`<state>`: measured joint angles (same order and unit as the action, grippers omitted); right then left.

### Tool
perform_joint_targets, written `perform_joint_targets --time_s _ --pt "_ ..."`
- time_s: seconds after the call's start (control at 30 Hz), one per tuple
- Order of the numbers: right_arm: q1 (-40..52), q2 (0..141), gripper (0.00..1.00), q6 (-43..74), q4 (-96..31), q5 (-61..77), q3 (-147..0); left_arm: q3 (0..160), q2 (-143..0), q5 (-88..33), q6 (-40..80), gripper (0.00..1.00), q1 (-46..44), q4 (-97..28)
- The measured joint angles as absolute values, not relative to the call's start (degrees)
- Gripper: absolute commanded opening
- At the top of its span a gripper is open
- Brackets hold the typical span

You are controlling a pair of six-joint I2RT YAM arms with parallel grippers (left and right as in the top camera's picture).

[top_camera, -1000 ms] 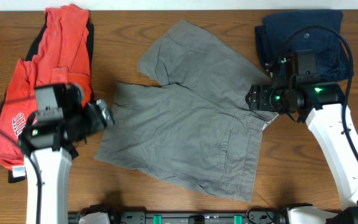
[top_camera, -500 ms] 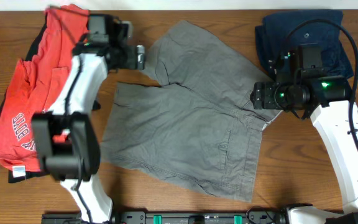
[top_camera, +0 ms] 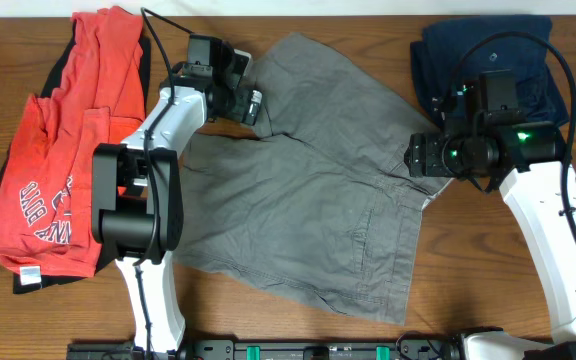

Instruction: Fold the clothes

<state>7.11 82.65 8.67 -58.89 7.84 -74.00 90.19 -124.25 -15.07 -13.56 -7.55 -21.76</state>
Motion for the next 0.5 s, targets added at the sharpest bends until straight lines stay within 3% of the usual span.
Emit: perform_joint_targets --time_s 0.07,0.13,0.17,0.27,0.5 --pt "7.1 82.7 0.78 8.7 -58.9 7.6 -74.0 90.2 -124.5 -14.7 -13.9 0.61 -7.5 -21.7" --pt "7.1 82.7 0.78 8.7 -58.8 7.5 -74.0 90.2 -124.6 -14.3 -13.9 0.21 -7.4 -21.6" --pt "7.1 82.7 0.77 8.7 -58.8 7.4 -74.0 90.2 -124.7 -14.2 -14.2 0.13 -7.4 -21.6" --pt "7.1 82.7 0.77 8.7 -58.8 7.4 -74.0 90.2 -124.9 -13.6 -14.3 0.06 -7.4 -21.6" --pt "7.1 82.7 0.76 8.7 -58.8 7.2 -74.0 90.2 -125.3 -13.2 -14.2 0.06 -7.4 -21.6"
